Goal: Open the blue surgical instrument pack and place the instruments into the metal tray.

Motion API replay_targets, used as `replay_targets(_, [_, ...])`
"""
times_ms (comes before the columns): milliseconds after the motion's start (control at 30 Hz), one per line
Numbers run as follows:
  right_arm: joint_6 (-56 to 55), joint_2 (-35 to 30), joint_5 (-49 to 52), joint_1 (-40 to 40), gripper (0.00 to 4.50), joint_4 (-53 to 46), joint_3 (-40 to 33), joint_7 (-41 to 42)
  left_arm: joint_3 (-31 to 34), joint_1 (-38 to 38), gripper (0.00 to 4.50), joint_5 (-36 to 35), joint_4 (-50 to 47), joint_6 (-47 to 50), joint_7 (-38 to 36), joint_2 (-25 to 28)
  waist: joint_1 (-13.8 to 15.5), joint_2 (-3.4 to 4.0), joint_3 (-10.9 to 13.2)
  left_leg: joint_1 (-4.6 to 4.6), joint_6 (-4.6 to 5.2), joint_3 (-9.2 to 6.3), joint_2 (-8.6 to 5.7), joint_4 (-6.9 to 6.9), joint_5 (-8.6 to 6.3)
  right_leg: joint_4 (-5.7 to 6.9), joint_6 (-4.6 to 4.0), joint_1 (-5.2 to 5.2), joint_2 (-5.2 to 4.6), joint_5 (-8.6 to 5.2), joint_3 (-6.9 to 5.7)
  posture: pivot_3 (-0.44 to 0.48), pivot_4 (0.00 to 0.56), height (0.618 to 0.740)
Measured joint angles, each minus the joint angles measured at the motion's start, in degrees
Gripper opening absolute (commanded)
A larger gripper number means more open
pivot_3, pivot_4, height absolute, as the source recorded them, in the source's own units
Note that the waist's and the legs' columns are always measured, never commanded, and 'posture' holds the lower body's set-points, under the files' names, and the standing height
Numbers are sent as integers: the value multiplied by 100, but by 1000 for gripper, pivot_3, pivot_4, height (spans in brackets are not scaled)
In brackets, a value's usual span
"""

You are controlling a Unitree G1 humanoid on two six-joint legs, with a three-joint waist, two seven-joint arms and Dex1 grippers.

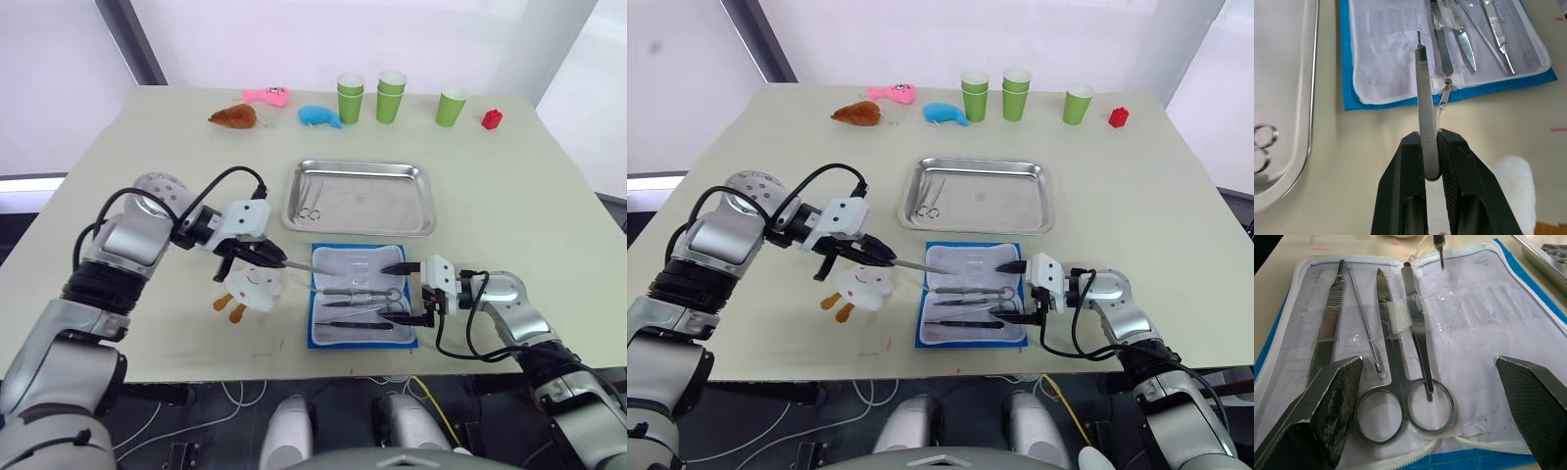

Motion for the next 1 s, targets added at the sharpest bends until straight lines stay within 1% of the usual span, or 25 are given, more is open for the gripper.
replay_targets(100, [0, -3, 0, 0, 4500, 1, 1, -1, 237, -251, 13, -227, -4, 253, -8, -92, 4, -3, -2, 1, 0, 1, 0, 1, 0, 0, 0, 0, 0, 0, -1, 0, 150, 739])
replay_targets(200, [0, -2, 0, 0, 4500, 2, 3, -3, 647, -364, 13, -451, 1, 679, 292, -569, 4, 0, -4, 2, 0, -1, 0, 1, 0, 1, 1, 2, 1, 0, -1, 0, 150, 739])
replay_targets(267, [0, 15, 0, -4, 4500, 1, 7, -12, 701, -363, 13, -449, -1, 889, 599, -765, 2, 4, -1, 2, 0, -1, -1, 1, 0, 2, 1, 2, 2, 0, -1, 0, 150, 739])
replay_targets(300, [0, 11, 0, -3, 4500, 2, 5, -11, 781, -362, 13, -425, -3, 1049, 895, -925, 2, 6, -1, 2, 0, -1, -1, 1, 0, 2, 2, 2, 2, 0, 0, 0, 150, 739])
replay_targets(333, [0, 4, -1, -3, 4500, 2, 5, -11, 921, -362, 13, -392, -3, 1276, 1397, -1194, 3, 3, -3, 1, 0, -5, 0, 1, 0, 2, 3, 3, 2, 1, -2, 0, 150, 739])
replay_targets(367, [0, 4, -1, 0, 4500, 2, 6, -13, 990, -360, 13, -369, -3, 1445, 1753, -1364, 3, 1, -4, 0, 0, -8, -1, 2, 0, 2, 20, 4, 2, 11, -4, 0, 150, 739])
replay_targets(400, [0, 5, -1, -3, 4500, 1, 7, -14, 1030, -356, 13, -363, -3, 1540, 1941, -1458, 3, 1, -4, 1, 0, -8, -1, 2, 0, 3, 22, 4, 2, 13, -4, 0, 150, 739])
replay_targets(467, [0, 5, 0, 1, 4500, 1, 8, -23, 1285, -282, 13, -328, -82, 1793, 2758, -1908, 4, 4, -5, 2, 0, -9, -2, 2, 0, 0, 24, 7, 1, 14, -4, 0, 150, 739])
replay_targets(500, [0, 5, 0, 1, 4500, 1, 7, -25, 1329, -238, 13, -331, -140, 1828, 2925, -2012, 3, 4, -5, 1, 0, -9, -2, 2, 0, 2, 24, 7, 1, 14, -4, 0, 150, 739])
replay_targets(533, [0, 5, 0, 1, 4500, 1, 7, -34, 1426, -124, 13, -337, -296, 2010, 3355, -2283, 4, 5, -6, 1, 0, -9, -2, 2, 0, 0, 25, 8, 1, 14, -4, 0, 150, 739])
replay_targets(600, [0, 5, 0, 1, 4500, 1, 7, -53, 1501, 10, 13, -333, -468, 2213, 3808, -2563, 4, 5, -6, 1, -1, -12, -2, 2, 0, 2, 25, 8, 1, 14, -5, 0, 150, 739])
replay_targets(633, [0, -2, 0, 6, 4500, 1, 4, -58, 1577, 75, 13, -282, -567, 2427, 4306, -2831, 5, 5, -6, 2, -1, -13, -2, 2, 0, 2, 26, 9, 2, 15, -6, 0, 150, 739])
replay_targets(700, [0, -9, -1, 4, 4500, 1, 7, -64, 1651, 106, 13, -198, -670, 2691, 5002, -3193, 6, 4, -6, 1, -1, -21, -3, 5, 1, 4, 26, 12, 3, 15, -11, 0, 150, 739])
replay_targets(800, [0, -9, -1, 8, 4500, 2, 14, -63, 1941, 100, 13, -118, -674, 2866, 5960, -3733, 6, 9, -8, 9, -1, -28, -5, 6, 1, 3, 26, 26, 4, 15, -15, 0, 150, 739])
replay_targets(833, [0, -8, -1, 8, 4500, 2, 16, -63, 1984, 98, 13, 30, -659, 2896, 6440, -3945, 6, 9, -8, 9, -2, -31, -5, 6, 1, 1, 26, 28, 4, 15, -18, 0, 150, 739])
replay_targets(867, [0, -8, -1, 7, 4500, 2, 17, -63, 1983, 98, 13, 49, -655, 2901, 6503, -3965, 6, 9, -8, 10, -2, -31, -6, 7, 1, 1, 26, 29, 4, 16, -18, 0, 150, 739])
replay_targets(900, [0, -8, -1, 7, 4500, 2, 19, -63, 1970, 95, 13, 216, -587, 2896, 6850, -4079, 5, 10, -8, 9, -2, -33, -6, 6, 1, 0, 26, 30, 4, 16, -19, 0, 150, 739])
replay_targets(1000, [0, -8, -1, 8, 4500, 2, 19, -64, 1969, 92, 13, 483, -305, 2818, 7394, -4265, 6, 11, -9, 9, -2, -37, -7, 6, 1, -1, 26, 32, 4, 16, -24, 0, 150, 739])
